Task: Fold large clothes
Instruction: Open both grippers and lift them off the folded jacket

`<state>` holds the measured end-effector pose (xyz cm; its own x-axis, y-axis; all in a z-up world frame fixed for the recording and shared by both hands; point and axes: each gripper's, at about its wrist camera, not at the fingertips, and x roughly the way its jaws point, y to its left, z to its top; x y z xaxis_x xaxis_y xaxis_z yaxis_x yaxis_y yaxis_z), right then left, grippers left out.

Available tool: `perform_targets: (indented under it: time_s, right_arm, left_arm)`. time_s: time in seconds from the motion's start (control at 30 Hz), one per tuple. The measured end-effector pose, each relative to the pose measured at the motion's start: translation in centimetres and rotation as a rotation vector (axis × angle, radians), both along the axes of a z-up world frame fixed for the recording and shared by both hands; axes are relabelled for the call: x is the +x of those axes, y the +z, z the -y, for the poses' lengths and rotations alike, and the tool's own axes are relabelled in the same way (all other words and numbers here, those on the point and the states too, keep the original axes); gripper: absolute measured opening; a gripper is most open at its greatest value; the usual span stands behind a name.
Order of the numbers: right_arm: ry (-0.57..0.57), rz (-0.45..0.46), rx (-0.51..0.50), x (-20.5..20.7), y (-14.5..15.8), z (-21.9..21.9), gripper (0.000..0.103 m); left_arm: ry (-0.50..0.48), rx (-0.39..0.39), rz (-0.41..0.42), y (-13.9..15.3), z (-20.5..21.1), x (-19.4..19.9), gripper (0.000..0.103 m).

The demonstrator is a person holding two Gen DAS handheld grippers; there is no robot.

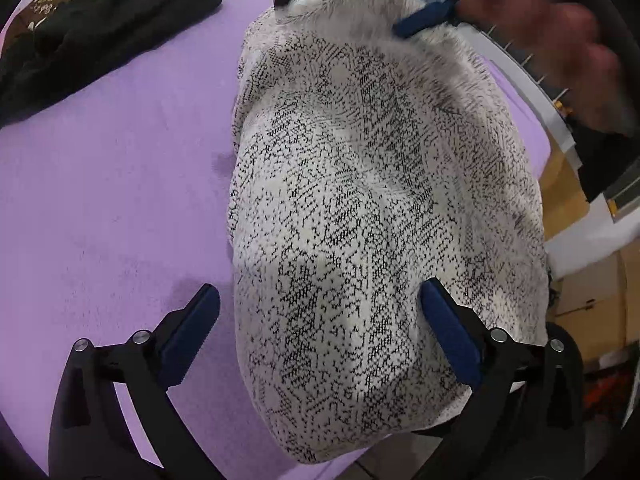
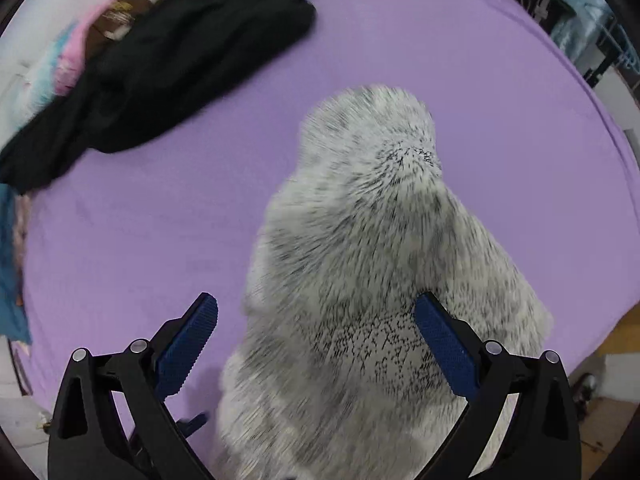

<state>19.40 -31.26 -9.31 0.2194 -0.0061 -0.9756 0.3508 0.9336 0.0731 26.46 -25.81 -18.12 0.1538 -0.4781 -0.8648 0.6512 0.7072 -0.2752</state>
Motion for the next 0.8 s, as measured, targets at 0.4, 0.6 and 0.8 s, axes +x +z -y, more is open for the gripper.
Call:
perform_targets:
  time_s: [0.4,0.6,0.8]
  right_arm:
    - [-0.017,0.081,0.090,-4.5,-0.5,2.6,0.097]
    - [0.003,0.206,0.083,-12.1,5.1,1.0,0.097]
    - [0.020,0.296,0.027,-18.6,9.5,-1.8,0.097]
  left_arm:
    - [0.045,0.025,0.022,1.0,-1.6,-0.2,0.097]
    - [0.090,0.003,0.048,3.9,-3.7,-1.9,0.097]
    - [0.097,0.025,0.121,8.1,-4.4,-4.7,0.097]
